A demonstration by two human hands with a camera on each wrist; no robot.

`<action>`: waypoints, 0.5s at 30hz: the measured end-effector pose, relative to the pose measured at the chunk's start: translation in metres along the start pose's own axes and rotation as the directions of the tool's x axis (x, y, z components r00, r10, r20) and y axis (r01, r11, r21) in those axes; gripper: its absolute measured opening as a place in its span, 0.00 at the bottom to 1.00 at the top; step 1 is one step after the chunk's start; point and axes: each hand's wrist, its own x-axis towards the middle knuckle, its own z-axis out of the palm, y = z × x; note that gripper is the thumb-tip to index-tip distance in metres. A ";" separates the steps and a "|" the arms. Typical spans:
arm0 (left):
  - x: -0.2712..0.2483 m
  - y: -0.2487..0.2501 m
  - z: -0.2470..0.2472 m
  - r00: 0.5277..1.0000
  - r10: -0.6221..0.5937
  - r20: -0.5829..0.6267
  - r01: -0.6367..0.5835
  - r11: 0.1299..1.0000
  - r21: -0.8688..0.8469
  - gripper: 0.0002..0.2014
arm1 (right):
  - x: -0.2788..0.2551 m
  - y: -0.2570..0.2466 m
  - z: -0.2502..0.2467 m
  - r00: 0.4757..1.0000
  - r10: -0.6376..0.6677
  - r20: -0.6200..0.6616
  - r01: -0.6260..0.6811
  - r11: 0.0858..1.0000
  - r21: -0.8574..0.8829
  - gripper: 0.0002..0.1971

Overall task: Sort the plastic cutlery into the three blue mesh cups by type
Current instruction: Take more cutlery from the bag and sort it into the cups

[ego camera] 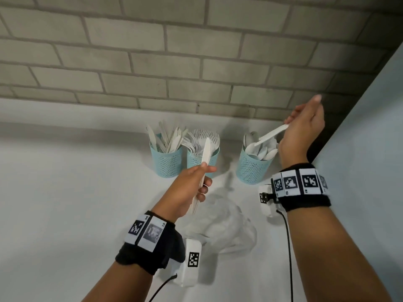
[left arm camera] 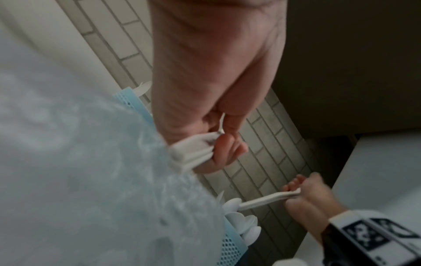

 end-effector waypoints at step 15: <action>0.013 -0.006 -0.014 0.997 -0.053 0.063 0.062 0.987 -0.148 0.14 | 0.001 0.072 0.002 0.830 0.339 0.444 0.481 -0.031 -0.876 0.20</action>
